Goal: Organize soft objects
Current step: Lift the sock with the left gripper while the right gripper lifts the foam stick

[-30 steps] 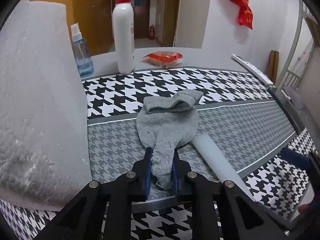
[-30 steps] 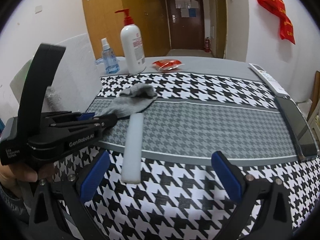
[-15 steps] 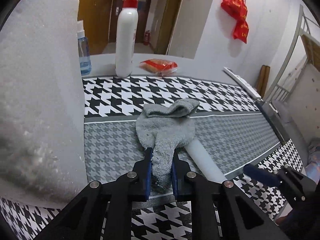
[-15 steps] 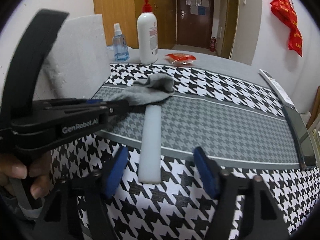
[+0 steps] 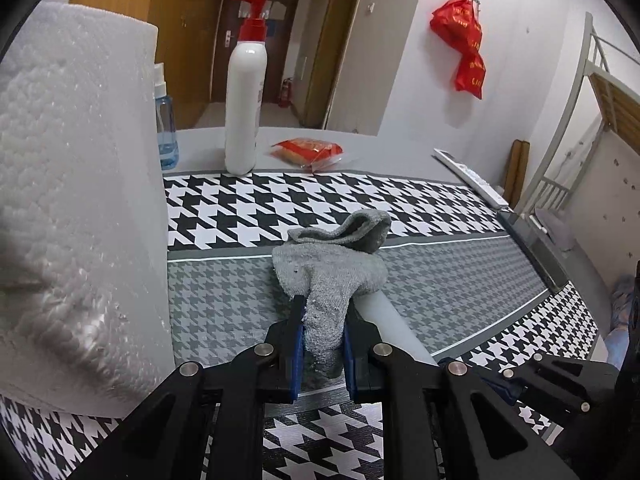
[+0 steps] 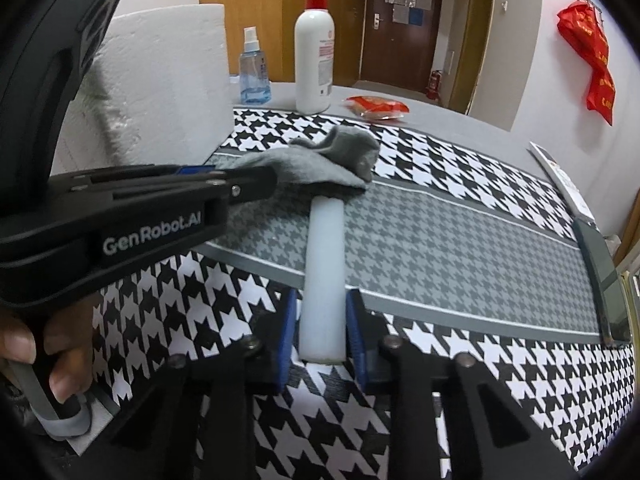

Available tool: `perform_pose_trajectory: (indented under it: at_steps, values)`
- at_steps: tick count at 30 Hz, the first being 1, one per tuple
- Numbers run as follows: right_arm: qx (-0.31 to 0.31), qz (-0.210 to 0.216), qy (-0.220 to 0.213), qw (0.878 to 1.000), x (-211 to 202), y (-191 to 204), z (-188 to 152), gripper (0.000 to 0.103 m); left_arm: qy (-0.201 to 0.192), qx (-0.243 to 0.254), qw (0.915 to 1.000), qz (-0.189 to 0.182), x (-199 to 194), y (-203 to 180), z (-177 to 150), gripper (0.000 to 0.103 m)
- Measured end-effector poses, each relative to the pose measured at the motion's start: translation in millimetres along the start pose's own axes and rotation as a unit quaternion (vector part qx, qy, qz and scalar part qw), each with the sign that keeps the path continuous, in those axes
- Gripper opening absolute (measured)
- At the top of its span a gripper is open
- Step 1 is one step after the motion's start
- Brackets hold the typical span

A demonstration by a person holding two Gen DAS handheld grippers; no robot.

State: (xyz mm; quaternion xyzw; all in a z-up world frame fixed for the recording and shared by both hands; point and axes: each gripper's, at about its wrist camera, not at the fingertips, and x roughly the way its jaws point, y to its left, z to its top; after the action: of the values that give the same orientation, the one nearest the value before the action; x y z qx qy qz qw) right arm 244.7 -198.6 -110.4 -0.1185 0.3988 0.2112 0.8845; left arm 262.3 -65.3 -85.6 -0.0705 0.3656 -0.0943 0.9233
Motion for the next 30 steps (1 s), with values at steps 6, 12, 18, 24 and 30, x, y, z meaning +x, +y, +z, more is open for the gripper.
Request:
perform_pose_trajectory:
  at_steps: [6, 12, 18, 24, 30]
  values:
    - [0.018, 0.016, -0.004, 1.0, 0.1, -7.5, 0.1, 0.021, 0.0, -0.002, 1.0, 0.005, -1.2, -0.2, -0.4, 0.017]
    - [0.028, 0.017, -0.014, 0.999, -5.3, -9.2, -0.8, 0.018, -0.006, 0.003, 1.0, 0.001, -3.3, -2.8, -1.1, 0.017]
    - [0.05, 0.016, -0.019, 0.998, -11.2, -14.0, -5.5, 0.018, -0.012, 0.01, 0.9999, -0.003, -6.5, -5.2, -1.9, 0.017]
    - [0.068, 0.011, -0.03, 0.997, -24.6, -18.1, -9.6, 0.018, -0.015, 0.012, 0.9998, -0.001, -8.4, -6.3, -1.1, 0.017]
    - [0.107, 0.019, -0.051, 0.993, -42.2, -30.3, -12.4, 0.018, -0.03, 0.016, 0.9994, -0.007, -20.2, -8.9, -1.1, 0.017]
